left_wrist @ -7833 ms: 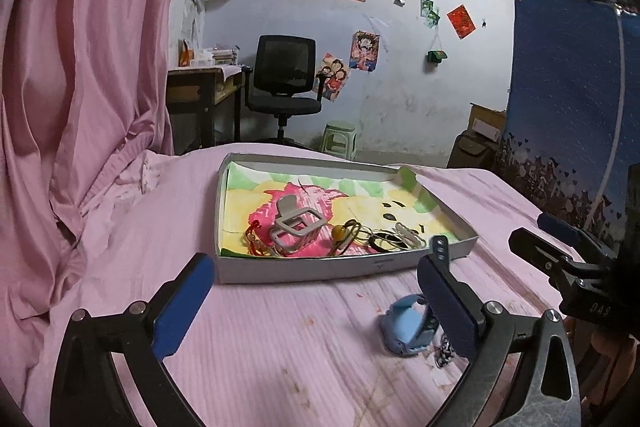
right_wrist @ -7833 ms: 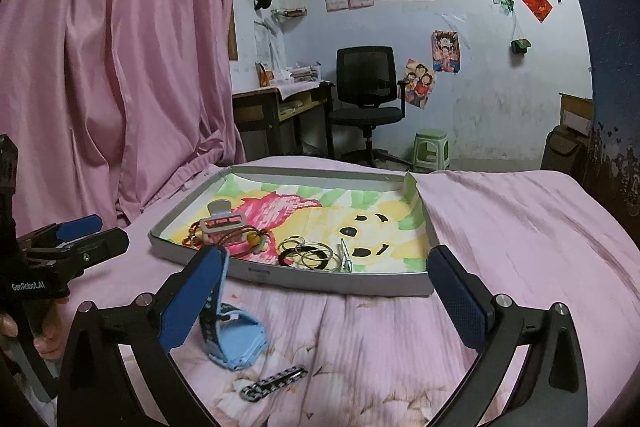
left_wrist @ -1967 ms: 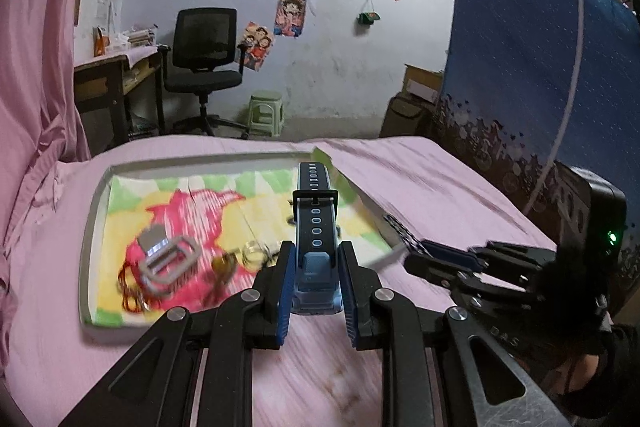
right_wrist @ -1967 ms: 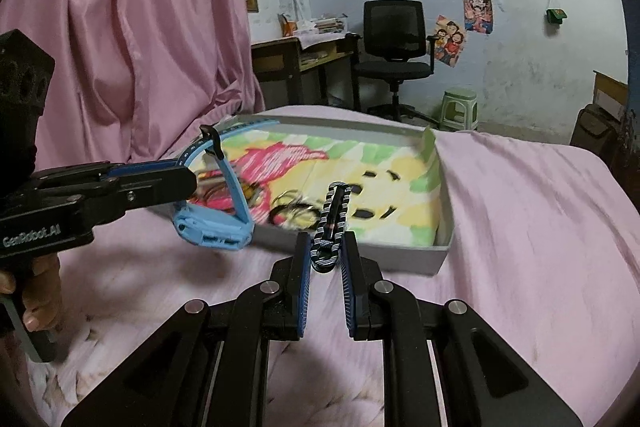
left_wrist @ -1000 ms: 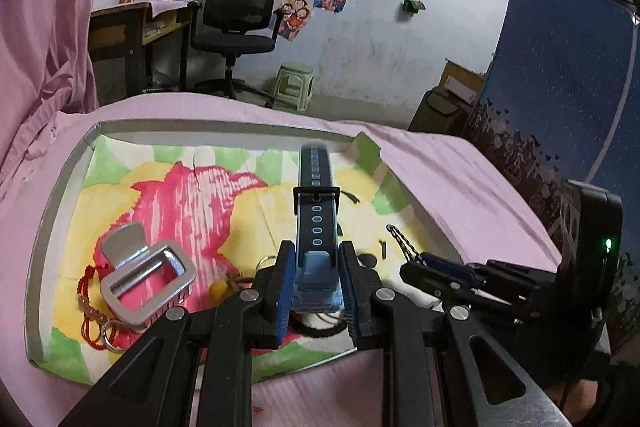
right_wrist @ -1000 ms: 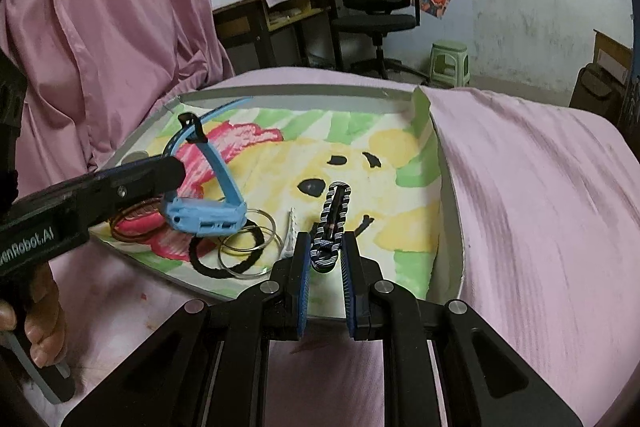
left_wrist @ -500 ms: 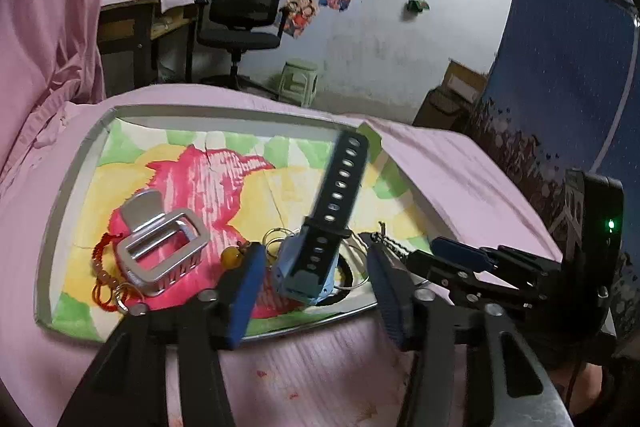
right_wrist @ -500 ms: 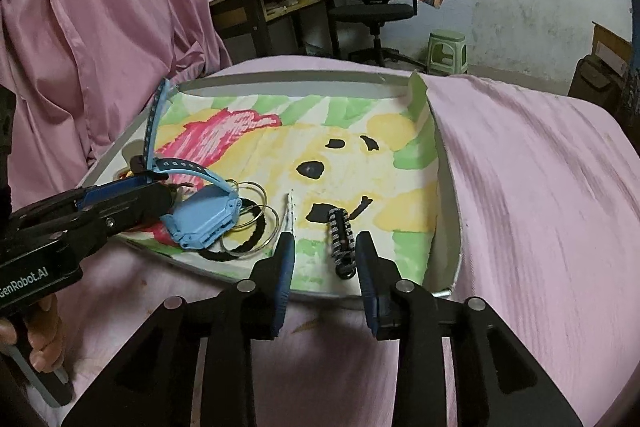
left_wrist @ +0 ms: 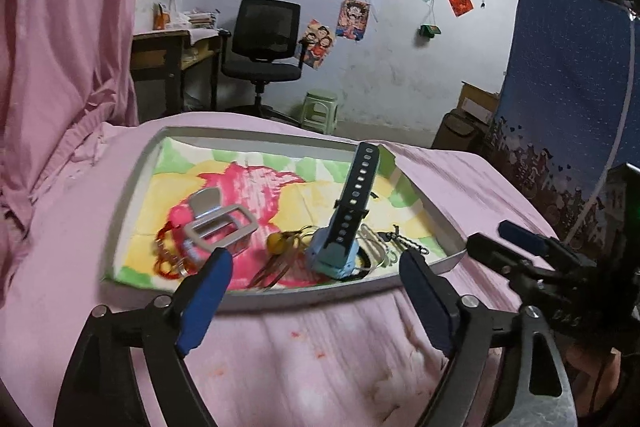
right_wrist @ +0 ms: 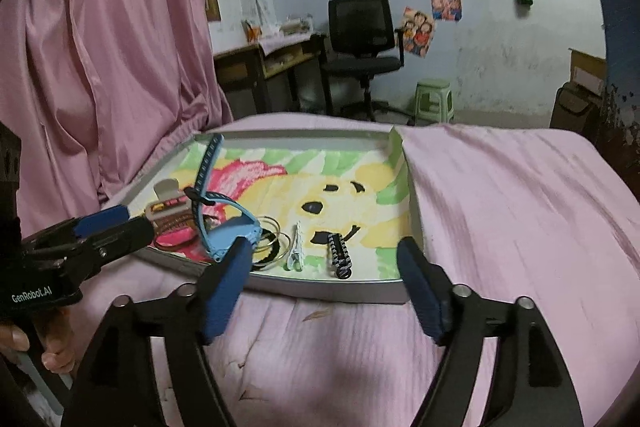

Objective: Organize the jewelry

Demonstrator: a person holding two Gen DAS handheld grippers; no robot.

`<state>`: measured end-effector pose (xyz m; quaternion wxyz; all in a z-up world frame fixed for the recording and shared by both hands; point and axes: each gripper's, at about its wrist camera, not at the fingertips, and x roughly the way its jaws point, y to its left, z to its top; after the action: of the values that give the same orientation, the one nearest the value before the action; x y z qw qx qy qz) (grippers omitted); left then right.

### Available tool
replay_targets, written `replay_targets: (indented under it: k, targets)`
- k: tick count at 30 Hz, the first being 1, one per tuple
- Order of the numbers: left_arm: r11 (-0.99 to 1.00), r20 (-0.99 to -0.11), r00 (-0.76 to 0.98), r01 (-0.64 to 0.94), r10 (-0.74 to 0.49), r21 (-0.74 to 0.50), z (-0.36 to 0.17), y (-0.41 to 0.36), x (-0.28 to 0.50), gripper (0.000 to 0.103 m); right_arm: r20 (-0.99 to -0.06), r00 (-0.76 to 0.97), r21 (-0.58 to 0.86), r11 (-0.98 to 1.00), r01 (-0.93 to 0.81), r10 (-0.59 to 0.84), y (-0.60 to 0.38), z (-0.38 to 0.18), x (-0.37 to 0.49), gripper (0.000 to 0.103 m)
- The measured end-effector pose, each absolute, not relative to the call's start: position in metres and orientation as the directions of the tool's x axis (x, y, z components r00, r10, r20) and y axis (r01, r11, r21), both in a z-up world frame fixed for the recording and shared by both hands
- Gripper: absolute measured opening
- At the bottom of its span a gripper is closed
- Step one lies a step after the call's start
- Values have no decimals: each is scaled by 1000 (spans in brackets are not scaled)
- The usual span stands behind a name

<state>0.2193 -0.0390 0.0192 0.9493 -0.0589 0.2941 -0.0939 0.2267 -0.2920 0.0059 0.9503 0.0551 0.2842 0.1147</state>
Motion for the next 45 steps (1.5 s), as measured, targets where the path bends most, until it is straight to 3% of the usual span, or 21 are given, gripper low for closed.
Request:
replay_targets:
  k: [6, 11, 13, 25, 45]
  targets:
    - [980, -513, 839, 113, -181, -161, 23, -27, 195, 101, -478, 846, 167, 970, -178, 238, -293, 16, 205, 93]
    - [983, -483, 860, 107, -168, -151, 29, -21, 176, 102, -447, 862, 167, 969, -183, 240, -290, 21, 185, 95]
    - [985, -467, 870, 104, -157, -137, 31, -20, 166, 102, -438, 865, 172, 967, -187, 245, -288, 23, 177, 101]
    - [994, -415, 903, 88, -108, -67, 36, -16, 117, 103, -385, 888, 181, 964, -193, 250, -282, 30, 133, 101]
    - [996, -377, 922, 61, -83, -70, 21, -4, 49, 103, -365, 909, 132, 978, -162, 200, -284, 23, 55, 102]
